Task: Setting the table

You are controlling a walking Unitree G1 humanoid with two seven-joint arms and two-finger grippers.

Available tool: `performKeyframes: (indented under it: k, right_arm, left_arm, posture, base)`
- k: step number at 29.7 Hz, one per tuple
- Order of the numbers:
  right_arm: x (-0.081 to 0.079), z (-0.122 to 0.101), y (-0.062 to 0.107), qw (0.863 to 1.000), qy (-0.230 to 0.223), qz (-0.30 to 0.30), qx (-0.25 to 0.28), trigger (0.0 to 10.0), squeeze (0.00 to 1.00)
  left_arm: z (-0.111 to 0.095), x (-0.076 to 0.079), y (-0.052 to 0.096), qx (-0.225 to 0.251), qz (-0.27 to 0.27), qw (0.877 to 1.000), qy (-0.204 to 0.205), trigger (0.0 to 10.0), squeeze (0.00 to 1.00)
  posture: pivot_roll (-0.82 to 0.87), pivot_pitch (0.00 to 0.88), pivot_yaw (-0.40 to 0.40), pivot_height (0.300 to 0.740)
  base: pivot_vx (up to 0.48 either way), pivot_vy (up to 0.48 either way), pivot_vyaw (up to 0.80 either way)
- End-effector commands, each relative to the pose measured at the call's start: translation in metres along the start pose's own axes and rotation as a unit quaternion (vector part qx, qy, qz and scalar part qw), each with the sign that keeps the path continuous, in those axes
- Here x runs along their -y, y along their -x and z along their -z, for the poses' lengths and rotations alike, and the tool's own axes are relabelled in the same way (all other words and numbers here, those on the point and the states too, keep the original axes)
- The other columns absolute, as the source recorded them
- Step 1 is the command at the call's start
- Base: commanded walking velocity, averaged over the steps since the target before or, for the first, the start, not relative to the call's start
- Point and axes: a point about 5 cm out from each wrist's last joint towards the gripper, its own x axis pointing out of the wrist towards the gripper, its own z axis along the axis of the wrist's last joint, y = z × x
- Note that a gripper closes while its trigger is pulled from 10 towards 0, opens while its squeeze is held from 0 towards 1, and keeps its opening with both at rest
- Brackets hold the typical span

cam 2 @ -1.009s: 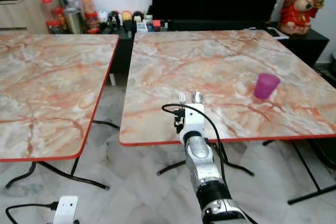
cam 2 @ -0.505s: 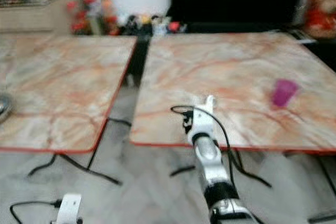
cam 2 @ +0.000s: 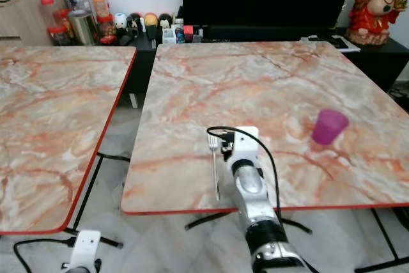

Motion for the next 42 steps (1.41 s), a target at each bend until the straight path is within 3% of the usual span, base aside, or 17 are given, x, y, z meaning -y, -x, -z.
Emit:
performKeyframes:
  k: [1, 13, 19, 22, 26, 30, 42]
  right_arm:
    - [0.009, 0.0, 0.001, 1.0, -0.001, 0.014, 0.0, 10.0, 0.0]
    - [-0.011, -0.008, 0.004, 1.0, 0.004, 0.007, 0.0, 10.0, 0.0]
    - [-0.01, -0.011, 0.003, 0.999, -0.008, 0.033, -0.003, 10.0, 0.0]
    - [-0.004, -0.001, 0.002, 0.997, 0.01, 0.056, -0.046, 10.0, 0.0]
    - [-0.003, 0.001, 0.003, 0.996, 0.016, 0.064, -0.062, 10.0, 0.0]
    - [-0.019, 0.013, 0.008, 0.994, 0.033, 0.004, -0.102, 10.0, 0.0]
    - [-0.03, 0.002, 0.007, 0.996, 0.035, -0.028, -0.081, 10.0, 0.0]
  left_arm:
    - [0.002, 0.005, 0.001, -0.004, 0.003, 1.0, 0.001, 10.0, 0.0]
    - [0.008, -0.002, 0.001, -0.01, -0.005, 1.0, 0.003, 10.0, 0.0]
    - [0.008, -0.003, 0.001, -0.011, -0.004, 1.0, 0.003, 10.0, 0.0]
    - [0.008, -0.002, 0.001, -0.012, 0.001, 1.0, -0.001, 10.0, 0.0]
    - [0.007, -0.002, 0.001, -0.011, 0.001, 1.0, 0.0, 10.0, 0.0]
    - [0.006, -0.002, 0.001, -0.009, -0.001, 1.0, 0.002, 10.0, 0.0]
    - [0.006, -0.005, 0.001, -0.008, -0.007, 1.0, 0.005, 10.0, 0.0]
  posture:
    - [-0.05, 0.0, -0.009, 0.736]
    - [-0.05, 0.002, 0.001, 0.736]
    - [-0.05, 0.006, 0.006, 0.736]
    - [-0.05, 0.008, 0.006, 0.736]
    - [-0.05, 0.008, 0.006, 0.736]
    - [-0.05, 0.008, 0.006, 0.736]
    - [-0.05, 0.008, 0.001, 0.736]
  base:
    - [0.0, 0.0, 0.0]
    - [0.0, 0.0, 0.0]
    - [0.0, 0.0, 0.0]
    - [0.0, 0.0, 0.0]
    - [0.0, 0.0, 0.0]
    - [0.0, 0.0, 0.0]
    - [0.0, 0.0, 0.0]
